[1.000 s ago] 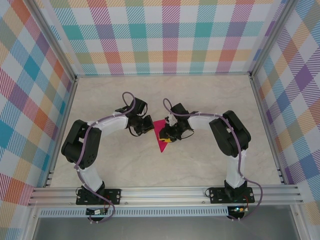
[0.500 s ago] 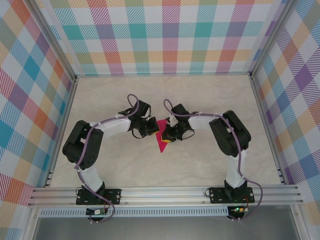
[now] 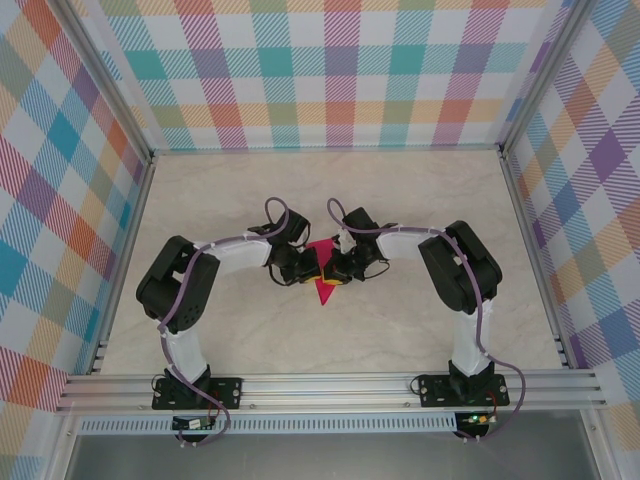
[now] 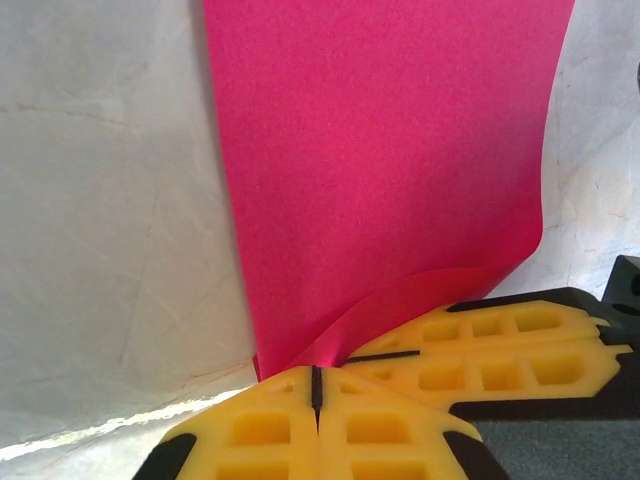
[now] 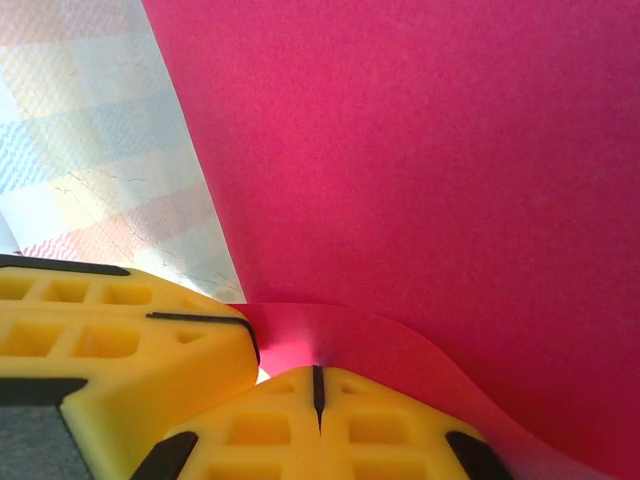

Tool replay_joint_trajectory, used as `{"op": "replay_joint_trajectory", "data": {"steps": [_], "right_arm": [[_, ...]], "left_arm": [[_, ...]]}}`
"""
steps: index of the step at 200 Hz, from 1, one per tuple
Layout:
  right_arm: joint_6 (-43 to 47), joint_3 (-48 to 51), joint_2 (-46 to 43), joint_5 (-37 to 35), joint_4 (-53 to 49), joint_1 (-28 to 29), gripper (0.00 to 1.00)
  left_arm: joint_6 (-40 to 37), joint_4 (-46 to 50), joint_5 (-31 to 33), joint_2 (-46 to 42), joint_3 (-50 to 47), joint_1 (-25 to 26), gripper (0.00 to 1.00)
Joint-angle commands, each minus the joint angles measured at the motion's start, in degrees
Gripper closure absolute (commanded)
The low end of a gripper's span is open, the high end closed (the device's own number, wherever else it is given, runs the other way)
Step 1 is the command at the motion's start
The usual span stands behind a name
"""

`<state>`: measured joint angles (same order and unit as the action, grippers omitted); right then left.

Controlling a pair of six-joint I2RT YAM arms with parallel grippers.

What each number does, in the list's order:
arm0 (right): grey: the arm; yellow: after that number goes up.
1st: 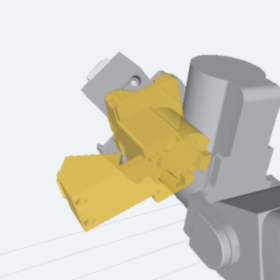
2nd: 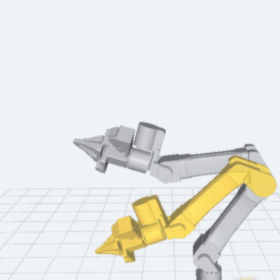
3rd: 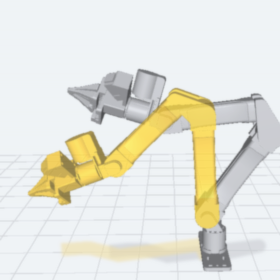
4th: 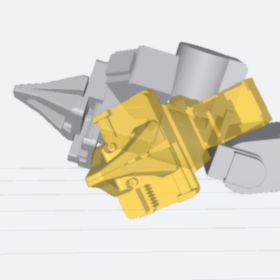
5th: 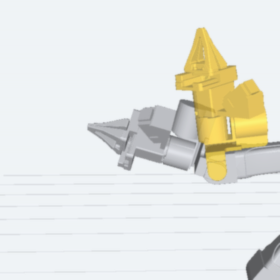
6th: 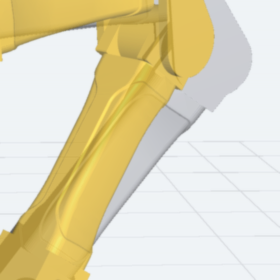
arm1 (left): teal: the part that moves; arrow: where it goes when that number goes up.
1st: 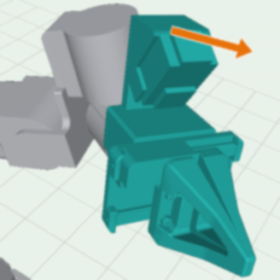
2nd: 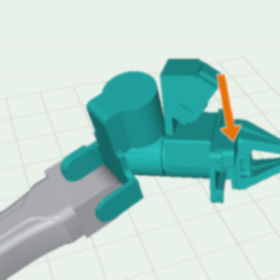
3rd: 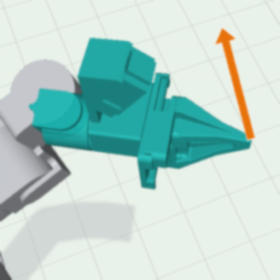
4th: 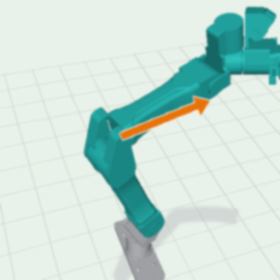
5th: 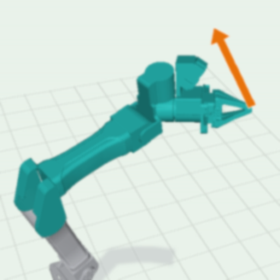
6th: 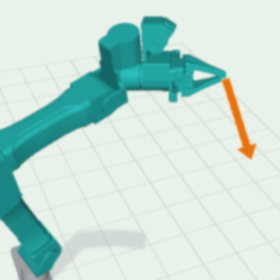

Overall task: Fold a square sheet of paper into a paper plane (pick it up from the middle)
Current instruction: Third fold the triangle at the center of the table.

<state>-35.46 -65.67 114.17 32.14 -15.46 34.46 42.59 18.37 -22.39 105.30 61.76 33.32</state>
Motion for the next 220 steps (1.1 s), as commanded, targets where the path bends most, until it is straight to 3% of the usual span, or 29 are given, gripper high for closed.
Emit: {"op": "replay_joint_trajectory", "data": {"steps": [1,95,176,220], "right_arm": [[0.75,0.98,2.28,-3.36,-4.66,-0.09,0.98],[0.67,1.33,0.18,-1.40,-2.24,-0.33,0.98],[3.06,6.93,-2.42,2.21,6.45,-4.67,0.97],[2.27,8.09,-6.06,0.54,8.17,-8.46,0.97]], "left_arm": [[-0.97,2.28,1.03,0.96,1.68,0.69,1.00],[-1.88,3.71,3.10,3.24,1.79,0.78,1.00],[-4.13,14.91,13.06,6.14,1.35,1.84,1.00],[-5.22,17.66,16.77,7.57,1.58,2.27,1.00]]}}
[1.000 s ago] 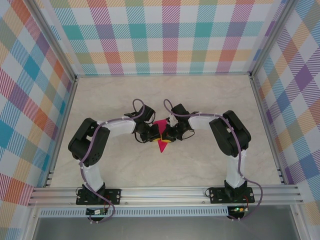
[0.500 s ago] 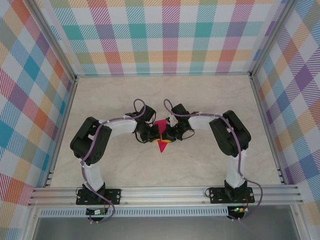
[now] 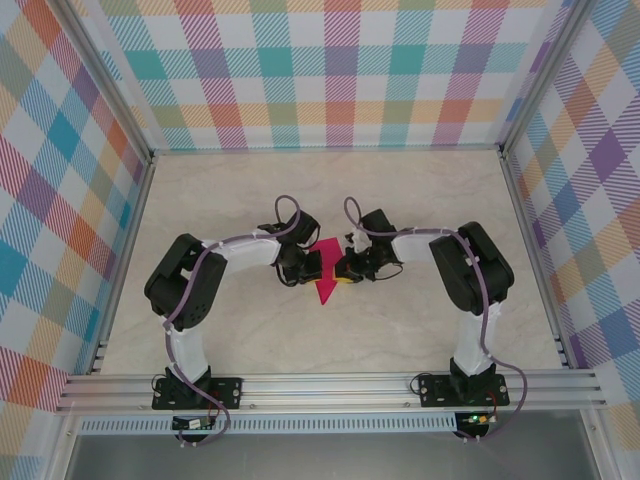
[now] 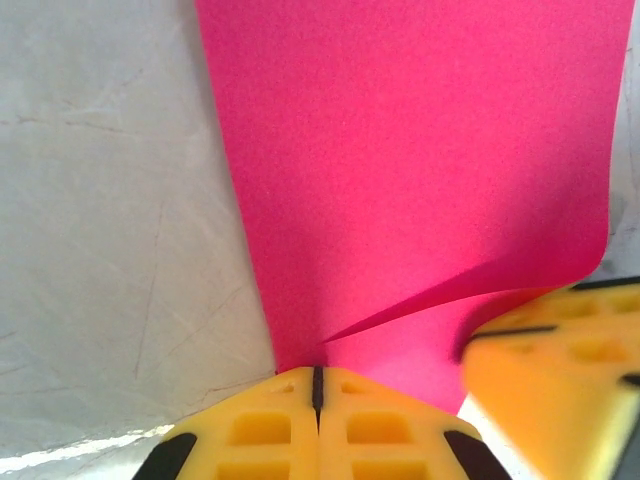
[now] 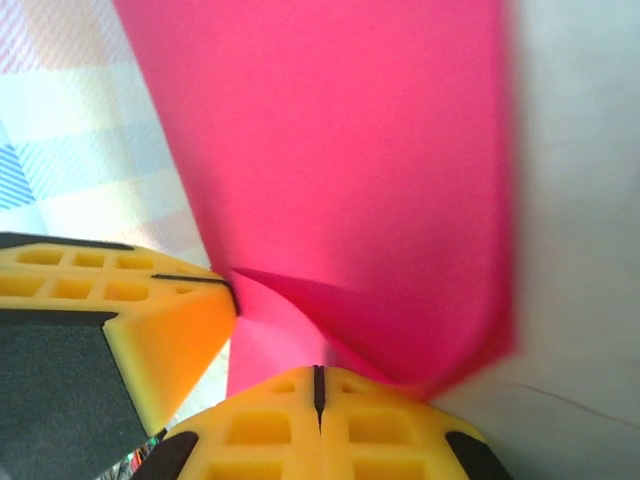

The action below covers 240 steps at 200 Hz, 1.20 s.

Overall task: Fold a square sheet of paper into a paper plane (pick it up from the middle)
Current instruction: Third fold the triangle at the center of the table.

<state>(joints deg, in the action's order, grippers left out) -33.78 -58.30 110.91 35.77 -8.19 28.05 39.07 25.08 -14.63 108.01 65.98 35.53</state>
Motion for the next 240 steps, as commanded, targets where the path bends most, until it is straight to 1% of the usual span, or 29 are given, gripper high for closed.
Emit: {"op": "replay_joint_trajectory", "data": {"steps": [1,18,34,77,102,124,143,182,195,211,221,240], "right_arm": [[0.57,0.68,-2.98,-3.21,0.80,-2.09,0.97],[0.03,-0.18,-5.34,-4.78,0.43,-2.31,0.97],[-0.67,-0.70,-6.05,-3.59,0.75,-2.17,0.97],[-0.24,-1.34,-2.13,-0.95,-0.47,-0.30,0.96],[0.36,-2.83,-0.47,-0.58,-1.74,0.09,0.96],[1.31,-5.93,1.49,-3.26,-5.72,0.08,0.96],[1.17,-8.24,3.32,-8.07,-9.51,-0.25,0.97],[1.37,-10.28,5.10,-13.75,-12.04,-4.11,0.98],[1.90,-10.94,4.25,-15.32,-12.79,-4.83,0.98],[2.34,-10.90,0.90,-16.20,-12.98,-4.94,0.98],[1.93,-9.99,-1.78,-15.17,-12.38,-4.85,0.98],[0.31,-6.07,-7.05,-10.94,-10.06,-4.22,0.97]], "left_arm": [[-1.75,11.00,9.01,4.85,-2.62,0.02,1.00],[-1.89,11.26,9.16,5.20,-1.93,0.33,1.00],[-2.01,11.47,9.27,5.32,-1.18,0.67,1.00],[-2.10,11.73,9.44,6.08,0.12,1.30,1.00],[-2.07,12.00,9.70,6.16,0.12,1.47,1.00],[-2.03,12.27,9.89,6.25,0.12,1.47,1.00],[-1.52,12.36,10.78,6.15,-0.21,1.53,1.00],[-1.02,11.57,10.29,6.53,-1.06,1.56,1.00],[-0.96,11.41,10.15,6.62,-1.24,1.56,1.00],[-1.00,11.22,10.15,6.64,-1.53,1.56,1.00],[-0.93,10.98,10.08,6.69,-1.69,1.56,1.00],[-0.99,10.44,9.84,6.56,-1.90,1.56,1.00]]}}
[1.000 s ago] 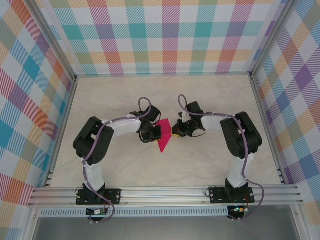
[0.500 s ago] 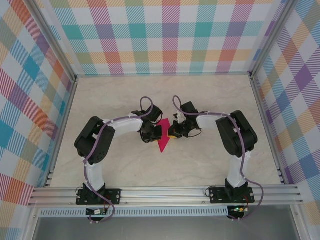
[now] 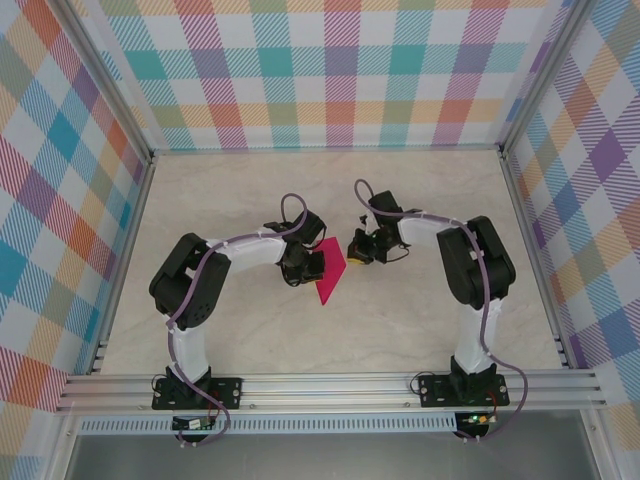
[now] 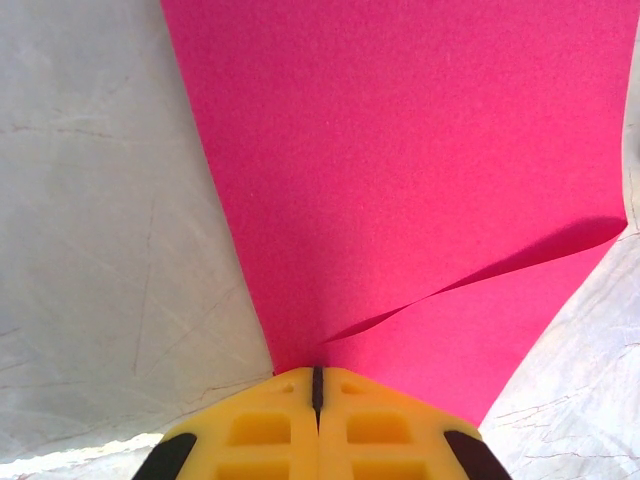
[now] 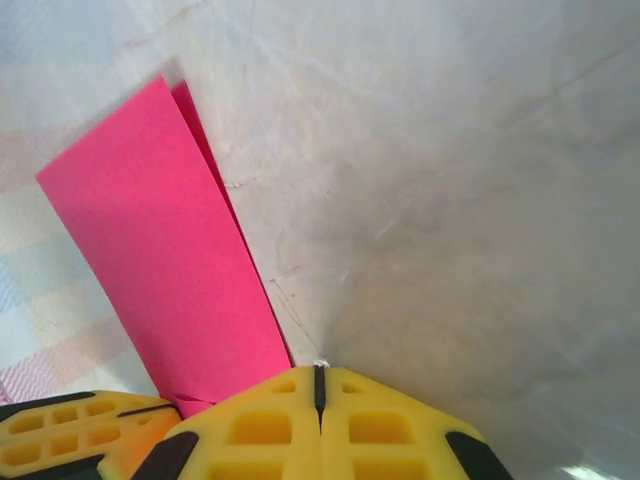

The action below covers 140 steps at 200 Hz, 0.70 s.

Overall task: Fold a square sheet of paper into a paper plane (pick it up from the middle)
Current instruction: Third fold the triangle at the center of the table.

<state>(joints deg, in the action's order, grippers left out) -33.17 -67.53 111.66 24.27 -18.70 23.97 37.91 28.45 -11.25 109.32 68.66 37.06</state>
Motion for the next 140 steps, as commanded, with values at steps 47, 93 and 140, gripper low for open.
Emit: {"op": "replay_joint_trajectory", "data": {"steps": [47,93,140], "right_arm": [[-11.47,14.83,-14.13,9.20,9.31,6.05,0.97],[-18.76,17.08,-12.65,8.47,16.90,11.26,1.00],[-20.41,17.61,-9.29,10.67,21.60,12.31,1.00]], "left_arm": [[0.19,6.04,6.54,5.29,-4.94,0.03,1.00],[0.21,5.66,6.76,5.28,-5.12,0.03,1.00],[0.28,5.65,6.76,4.94,-5.12,0.03,1.00]]}}
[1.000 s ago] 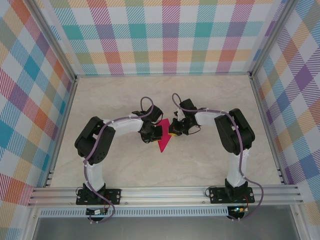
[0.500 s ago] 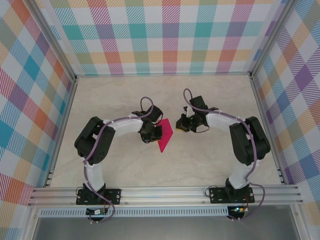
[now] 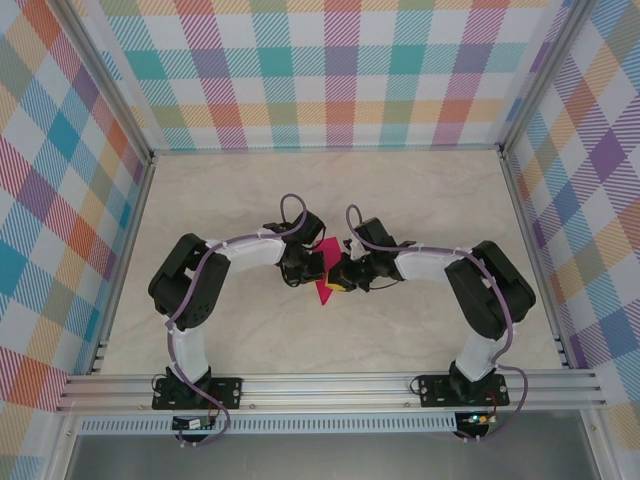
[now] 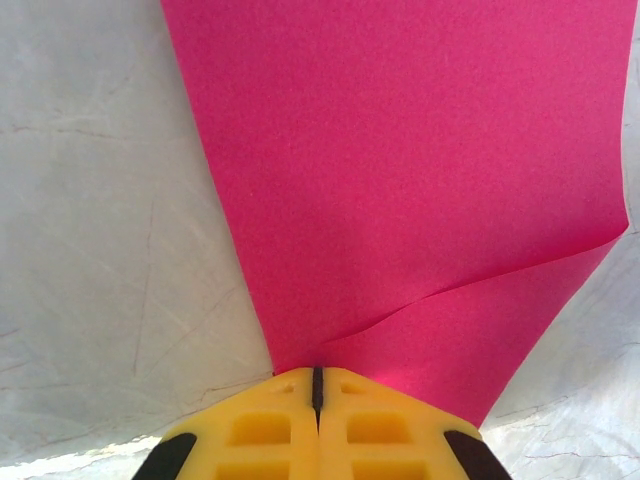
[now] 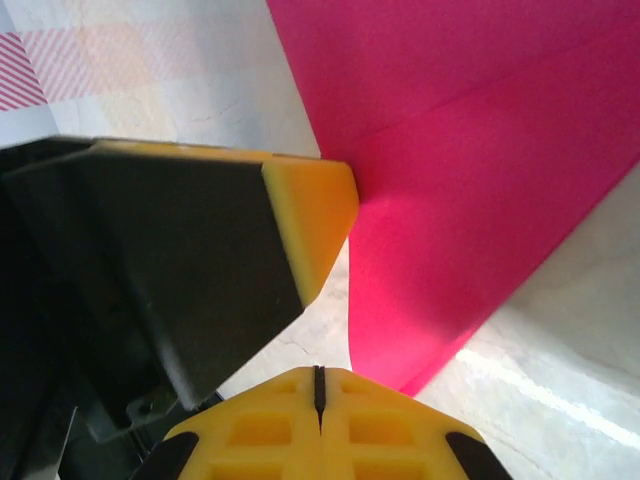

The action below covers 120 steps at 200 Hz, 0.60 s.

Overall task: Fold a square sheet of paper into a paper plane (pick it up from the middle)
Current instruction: Third fold the triangle at the center of the table.

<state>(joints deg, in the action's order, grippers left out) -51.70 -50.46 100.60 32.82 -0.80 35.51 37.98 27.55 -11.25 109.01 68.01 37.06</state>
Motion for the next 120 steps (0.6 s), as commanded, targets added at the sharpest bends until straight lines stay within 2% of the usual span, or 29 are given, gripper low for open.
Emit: {"op": "replay_joint_trajectory", "data": {"steps": [1,120], "right_arm": [[-1.89,0.54,1.82,2.10,3.70,0.78,1.00],[1.10,0.69,4.70,2.02,0.47,2.59,1.00]], "left_arm": [[0.23,6.55,6.76,5.20,-4.46,-0.01,1.00],[2.20,6.55,7.16,5.55,-4.33,0.03,1.00]]}}
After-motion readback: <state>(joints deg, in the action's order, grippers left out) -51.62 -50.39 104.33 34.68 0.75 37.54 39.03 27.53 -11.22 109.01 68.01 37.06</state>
